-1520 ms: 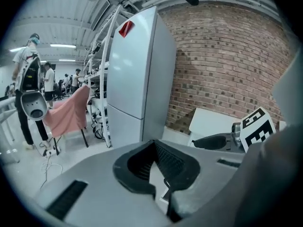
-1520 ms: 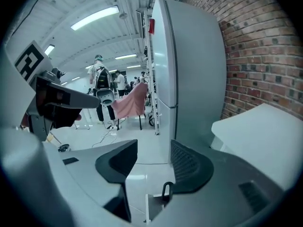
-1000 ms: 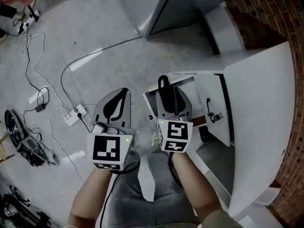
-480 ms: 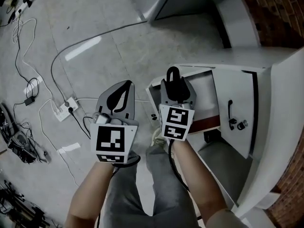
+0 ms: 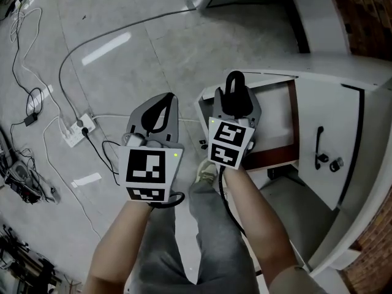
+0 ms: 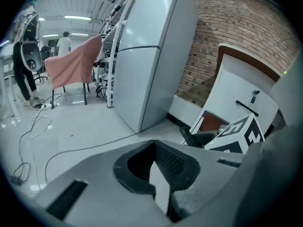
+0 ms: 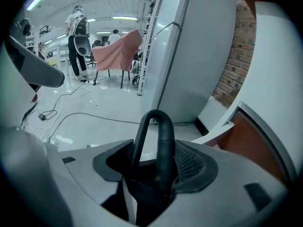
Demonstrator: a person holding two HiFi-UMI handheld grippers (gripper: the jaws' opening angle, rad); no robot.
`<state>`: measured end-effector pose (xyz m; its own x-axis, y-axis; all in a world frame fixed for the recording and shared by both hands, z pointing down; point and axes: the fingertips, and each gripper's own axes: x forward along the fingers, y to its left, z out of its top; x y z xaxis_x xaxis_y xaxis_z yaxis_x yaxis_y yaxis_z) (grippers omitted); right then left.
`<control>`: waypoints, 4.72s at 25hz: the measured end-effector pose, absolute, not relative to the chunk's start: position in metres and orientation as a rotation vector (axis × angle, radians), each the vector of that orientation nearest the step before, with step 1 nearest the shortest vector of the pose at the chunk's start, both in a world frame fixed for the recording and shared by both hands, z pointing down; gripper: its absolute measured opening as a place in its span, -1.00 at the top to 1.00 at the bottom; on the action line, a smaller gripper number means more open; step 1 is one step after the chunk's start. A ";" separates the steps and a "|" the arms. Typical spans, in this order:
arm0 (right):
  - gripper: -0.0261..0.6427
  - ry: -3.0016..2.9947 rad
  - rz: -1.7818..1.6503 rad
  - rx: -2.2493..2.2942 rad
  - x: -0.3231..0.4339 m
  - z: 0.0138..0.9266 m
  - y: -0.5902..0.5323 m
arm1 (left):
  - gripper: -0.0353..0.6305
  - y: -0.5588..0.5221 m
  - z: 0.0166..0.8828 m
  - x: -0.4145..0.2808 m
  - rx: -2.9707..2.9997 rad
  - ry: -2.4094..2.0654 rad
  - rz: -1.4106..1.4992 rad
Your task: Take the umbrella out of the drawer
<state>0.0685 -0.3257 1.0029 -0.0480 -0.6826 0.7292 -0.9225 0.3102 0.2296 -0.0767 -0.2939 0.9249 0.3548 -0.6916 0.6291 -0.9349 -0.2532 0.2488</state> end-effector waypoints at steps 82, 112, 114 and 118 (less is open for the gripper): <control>0.84 -2.525 -0.169 1.742 0.072 0.156 -0.223 | 0.88 -0.228 0.175 -0.082 2.620 -1.621 0.064; 0.84 -2.824 -0.274 1.528 0.067 0.008 -0.096 | 0.88 -0.125 0.041 -0.084 2.848 -1.794 0.099; 0.84 -2.813 -0.266 1.522 0.069 0.014 -0.096 | 0.88 -0.125 0.051 -0.083 2.833 -1.790 0.123; 0.84 -2.781 -0.248 1.541 0.075 0.025 -0.099 | 0.88 -0.130 0.067 -0.083 2.792 -1.800 0.140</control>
